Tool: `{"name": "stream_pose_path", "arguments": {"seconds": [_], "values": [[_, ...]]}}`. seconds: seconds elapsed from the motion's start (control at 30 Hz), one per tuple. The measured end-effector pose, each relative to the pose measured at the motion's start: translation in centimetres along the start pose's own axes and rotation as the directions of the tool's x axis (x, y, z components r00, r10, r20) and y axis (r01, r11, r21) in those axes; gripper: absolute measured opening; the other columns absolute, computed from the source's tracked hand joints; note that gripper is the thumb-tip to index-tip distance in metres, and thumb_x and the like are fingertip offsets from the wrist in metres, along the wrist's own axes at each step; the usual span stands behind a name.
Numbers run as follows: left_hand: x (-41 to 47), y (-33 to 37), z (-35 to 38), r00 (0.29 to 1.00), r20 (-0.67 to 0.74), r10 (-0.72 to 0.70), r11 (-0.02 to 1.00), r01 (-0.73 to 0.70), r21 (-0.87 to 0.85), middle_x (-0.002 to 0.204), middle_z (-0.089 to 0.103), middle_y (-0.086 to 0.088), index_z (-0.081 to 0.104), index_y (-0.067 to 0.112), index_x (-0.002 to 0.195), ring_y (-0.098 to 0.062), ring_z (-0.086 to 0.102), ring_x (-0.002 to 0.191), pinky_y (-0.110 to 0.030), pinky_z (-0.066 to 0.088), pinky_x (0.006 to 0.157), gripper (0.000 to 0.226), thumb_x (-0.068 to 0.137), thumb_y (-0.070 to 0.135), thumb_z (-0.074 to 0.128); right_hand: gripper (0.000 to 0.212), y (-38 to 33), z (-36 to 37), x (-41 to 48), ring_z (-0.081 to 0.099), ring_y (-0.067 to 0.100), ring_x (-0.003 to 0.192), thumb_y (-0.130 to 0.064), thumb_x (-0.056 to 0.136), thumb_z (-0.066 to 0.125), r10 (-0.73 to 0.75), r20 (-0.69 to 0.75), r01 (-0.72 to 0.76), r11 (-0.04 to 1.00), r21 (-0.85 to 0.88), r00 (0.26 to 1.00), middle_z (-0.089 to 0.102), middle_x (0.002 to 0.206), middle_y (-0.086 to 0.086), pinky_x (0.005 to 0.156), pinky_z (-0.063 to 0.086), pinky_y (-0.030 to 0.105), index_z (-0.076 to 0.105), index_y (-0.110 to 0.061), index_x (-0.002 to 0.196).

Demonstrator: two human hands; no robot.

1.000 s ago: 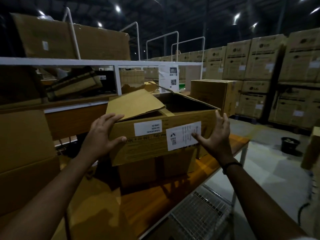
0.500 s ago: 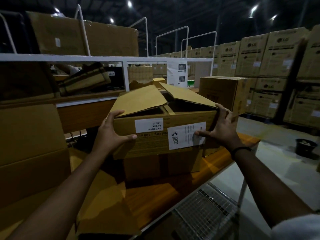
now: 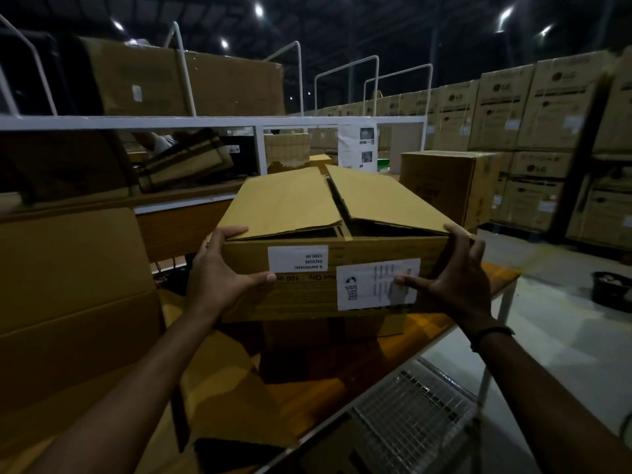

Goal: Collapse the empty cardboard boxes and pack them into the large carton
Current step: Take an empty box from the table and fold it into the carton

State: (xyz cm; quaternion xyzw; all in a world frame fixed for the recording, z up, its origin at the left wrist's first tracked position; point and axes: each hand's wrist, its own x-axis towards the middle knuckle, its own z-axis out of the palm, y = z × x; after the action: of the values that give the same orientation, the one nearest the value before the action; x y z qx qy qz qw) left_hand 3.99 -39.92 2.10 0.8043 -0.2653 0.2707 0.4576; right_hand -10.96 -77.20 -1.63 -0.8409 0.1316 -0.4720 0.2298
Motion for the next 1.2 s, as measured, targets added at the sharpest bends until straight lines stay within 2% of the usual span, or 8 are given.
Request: {"name": "stream_pose_path", "arguments": {"seconds": [0.2,0.3,0.5,0.67,0.8,0.87,0.97,1.2], "values": [[-1.6,0.0,-6.1,0.999,0.016,0.032,0.999,-0.032,0.002,0.148,0.048,-0.006,0.047,0.051,0.128,-0.030,0.048,0.132,-0.057,0.055,0.092,0.093,0.052,0.039,0.099,0.121,-5.2,-0.7,-3.6,0.051,0.040,0.119,-0.090,0.049,0.069,0.014,-0.034,-0.014,1.000,-0.002,0.999,0.034,0.142,0.012,0.074,0.060,0.057,0.030,-0.028,0.145],[-3.4,-0.4,-9.7,1.000,-0.015,0.016,1.000,-0.016,-0.005,0.147,0.048,-0.008,0.050,0.045,0.130,-0.030,0.049,0.131,-0.051,0.054,0.091,0.093,0.052,0.034,0.100,0.122,-8.4,-1.1,-5.1,0.051,0.039,0.119,-0.089,0.051,0.072,-0.014,-0.025,0.014,1.000,0.005,1.000,0.034,0.142,0.011,0.074,0.060,0.056,0.031,-0.026,0.146],[-8.4,-1.8,-17.8,0.995,-0.096,0.030,0.999,-0.027,0.030,0.138,0.053,-0.006,0.054,0.038,0.130,-0.023,0.051,0.121,-0.042,0.051,0.087,0.093,0.050,0.035,0.101,0.120,-15.9,-1.3,-9.4,0.042,0.035,0.127,-0.063,0.051,0.090,-0.040,0.001,0.040,0.997,0.066,0.999,0.037,0.144,0.017,0.095,0.048,0.051,0.035,-0.023,0.149],[-13.0,-3.3,-24.8,0.987,-0.158,0.006,0.998,0.003,0.060,0.134,0.055,-0.003,0.057,0.033,0.128,-0.017,0.048,0.118,-0.036,0.045,0.085,0.092,0.048,0.032,0.102,0.123,-21.6,-0.2,-13.0,0.049,0.043,0.123,-0.073,0.047,0.082,-0.079,0.054,0.072,0.991,0.114,0.995,0.035,0.143,0.018,0.085,0.057,0.053,0.033,-0.026,0.149],[-16.6,-4.5,-30.5,0.980,-0.194,-0.038,0.994,0.057,0.095,0.133,0.056,0.000,0.056,0.038,0.125,-0.024,0.051,0.121,-0.050,0.051,0.094,0.090,0.048,0.035,0.101,0.120,-26.2,1.4,-16.0,0.052,0.042,0.116,-0.074,0.048,0.080,-0.110,0.093,0.097,0.987,0.128,0.990,0.035,0.143,0.018,0.077,0.057,0.051,0.034,-0.025,0.148],[-18.5,-4.8,-33.4,0.977,-0.203,-0.063,0.987,0.091,0.136,0.133,0.055,0.000,0.052,0.044,0.124,-0.027,0.054,0.121,-0.051,0.054,0.093,0.090,0.049,0.036,0.101,0.121,-28.1,2.7,-17.2,0.054,0.043,0.114,-0.077,0.047,0.080,-0.134,0.129,0.114,0.982,0.152,0.983,0.035,0.144,0.017,0.075,0.058,0.052,0.034,-0.027,0.147],[-21.0,-5.3,-37.1,0.970,-0.226,-0.085,0.967,0.135,0.216,0.133,0.053,0.002,0.052,0.043,0.126,-0.021,0.052,0.121,-0.040,0.052,0.090,0.090,0.051,0.039,0.100,0.122,-30.7,4.8,-18.9,0.057,0.044,0.114,-0.080,0.046,0.080,-0.164,0.178,0.126,0.970,0.207,0.970,0.035,0.144,0.015,0.073,0.060,0.053,0.033,-0.029,0.147],[-24.8,-7.8,-42.1,0.940,-0.298,-0.163,0.929,0.248,0.275,0.139,0.057,-0.001,0.050,0.045,0.130,-0.025,0.057,0.123,-0.049,0.057,0.089,0.095,0.049,0.050,0.099,0.121,-35.4,9.3,-21.4,0.055,0.043,0.116,-0.071,0.047,0.086,-0.232,0.242,0.152,0.939,0.308,0.942,0.034,0.144,0.013,0.076,0.060,0.052,0.034,-0.027,0.148]]}}
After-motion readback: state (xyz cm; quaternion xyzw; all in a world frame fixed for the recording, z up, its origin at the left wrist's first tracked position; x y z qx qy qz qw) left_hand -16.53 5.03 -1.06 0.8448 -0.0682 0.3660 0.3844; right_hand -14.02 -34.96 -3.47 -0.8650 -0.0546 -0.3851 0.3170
